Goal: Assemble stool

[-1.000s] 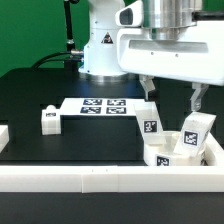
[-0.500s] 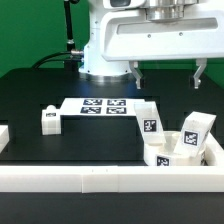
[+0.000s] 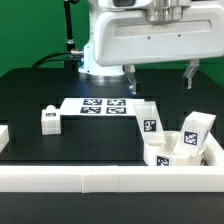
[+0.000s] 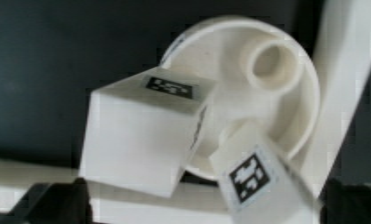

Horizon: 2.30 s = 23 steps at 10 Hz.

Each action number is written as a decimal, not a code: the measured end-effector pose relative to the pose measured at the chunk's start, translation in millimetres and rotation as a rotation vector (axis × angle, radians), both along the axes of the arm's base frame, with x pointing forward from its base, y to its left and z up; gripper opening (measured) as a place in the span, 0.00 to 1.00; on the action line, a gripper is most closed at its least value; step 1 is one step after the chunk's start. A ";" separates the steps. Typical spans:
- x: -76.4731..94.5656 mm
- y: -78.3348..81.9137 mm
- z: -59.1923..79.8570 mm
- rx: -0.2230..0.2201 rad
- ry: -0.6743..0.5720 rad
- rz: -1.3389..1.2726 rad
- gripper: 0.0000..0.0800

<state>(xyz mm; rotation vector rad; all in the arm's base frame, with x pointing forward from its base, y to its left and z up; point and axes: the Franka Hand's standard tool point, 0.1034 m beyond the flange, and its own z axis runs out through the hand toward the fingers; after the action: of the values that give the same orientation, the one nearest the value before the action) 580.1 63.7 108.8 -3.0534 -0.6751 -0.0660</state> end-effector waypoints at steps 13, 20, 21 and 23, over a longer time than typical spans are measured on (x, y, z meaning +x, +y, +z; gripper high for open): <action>-1.0 -22.2 -22.5 -0.099 0.132 1.230 0.81; -1.4 -25.1 -23.4 -0.101 0.133 1.135 0.42; -1.4 -26.0 -23.7 -0.101 0.132 1.105 0.42; -2.2 -26.5 -24.1 -0.107 0.121 0.721 0.42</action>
Offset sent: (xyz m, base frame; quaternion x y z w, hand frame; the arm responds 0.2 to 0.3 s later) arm 0.0000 0.0000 0.0000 0.0000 0.0000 -0.2667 0.9638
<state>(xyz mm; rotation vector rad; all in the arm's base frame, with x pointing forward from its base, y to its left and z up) 577.9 37.2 84.7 -2.6681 -1.7420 0.1654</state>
